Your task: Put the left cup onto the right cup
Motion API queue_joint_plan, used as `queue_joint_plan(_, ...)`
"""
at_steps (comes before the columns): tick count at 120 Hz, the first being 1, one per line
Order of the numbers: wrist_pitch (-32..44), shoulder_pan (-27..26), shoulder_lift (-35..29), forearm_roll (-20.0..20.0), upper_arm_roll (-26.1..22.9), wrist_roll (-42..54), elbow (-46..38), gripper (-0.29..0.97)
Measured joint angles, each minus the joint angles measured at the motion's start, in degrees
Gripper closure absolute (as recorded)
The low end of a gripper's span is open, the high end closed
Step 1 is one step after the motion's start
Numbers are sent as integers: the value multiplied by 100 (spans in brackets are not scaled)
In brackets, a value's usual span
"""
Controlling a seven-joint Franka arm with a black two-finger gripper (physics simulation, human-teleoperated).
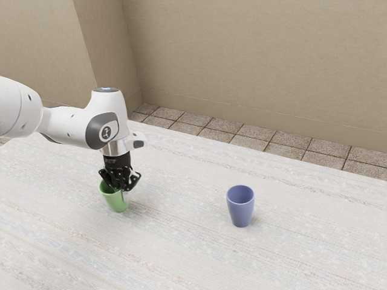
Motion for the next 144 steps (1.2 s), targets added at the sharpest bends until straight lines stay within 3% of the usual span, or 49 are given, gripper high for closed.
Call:
queue_joint_plan(85,-82,10,-82,155,14,-48,100,78)
queue_joint_plan(144,-882,-8,-71,386,15,-87,1237,78)
